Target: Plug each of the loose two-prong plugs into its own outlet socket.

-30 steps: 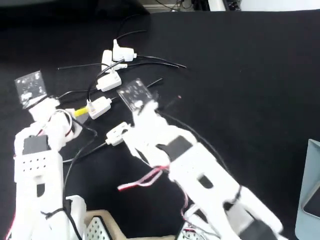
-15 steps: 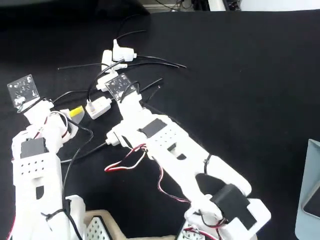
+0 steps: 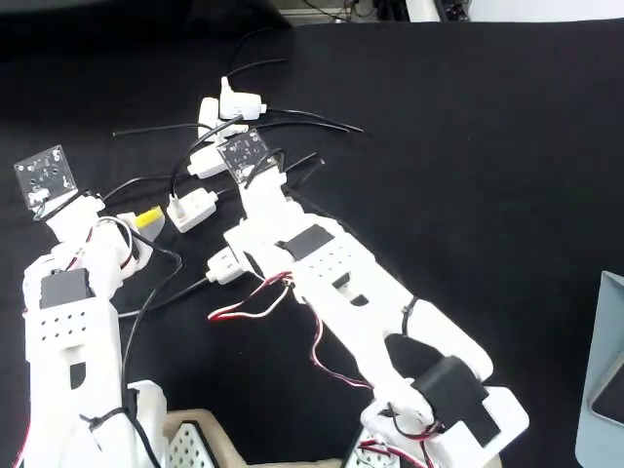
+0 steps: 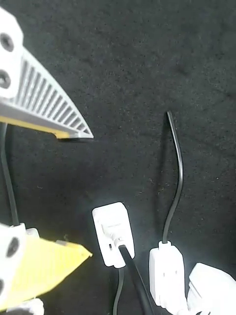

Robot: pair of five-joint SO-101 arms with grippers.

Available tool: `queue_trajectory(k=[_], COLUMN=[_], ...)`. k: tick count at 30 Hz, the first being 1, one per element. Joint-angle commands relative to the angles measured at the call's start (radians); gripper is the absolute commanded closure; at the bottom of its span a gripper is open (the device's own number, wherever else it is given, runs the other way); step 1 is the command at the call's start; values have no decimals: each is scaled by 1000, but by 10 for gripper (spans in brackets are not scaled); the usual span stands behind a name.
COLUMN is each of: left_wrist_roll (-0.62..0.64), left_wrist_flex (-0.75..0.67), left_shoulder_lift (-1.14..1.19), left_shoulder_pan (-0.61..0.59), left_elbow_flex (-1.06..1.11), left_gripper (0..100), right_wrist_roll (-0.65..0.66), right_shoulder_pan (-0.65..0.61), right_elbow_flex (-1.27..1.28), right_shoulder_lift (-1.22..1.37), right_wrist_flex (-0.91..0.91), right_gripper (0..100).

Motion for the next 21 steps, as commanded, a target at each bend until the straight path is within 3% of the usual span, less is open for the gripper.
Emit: queue_trajectory(k=[1, 21], left_wrist_roll=[3, 3], left_wrist_flex=[-14, -12], left_shoulder_lift=[-23, -23], left_shoulder_pan=[-4, -7], left_elbow_flex=[-7, -5], left_gripper=[675, 675], right_wrist_roll=[-2, 2], right_shoulder_pan=[-8, -18], right_elbow_flex=[-4, 35], right_shoulder_lift=[1, 64], right_wrist_flex=[-21, -84], right_gripper=[986, 986])
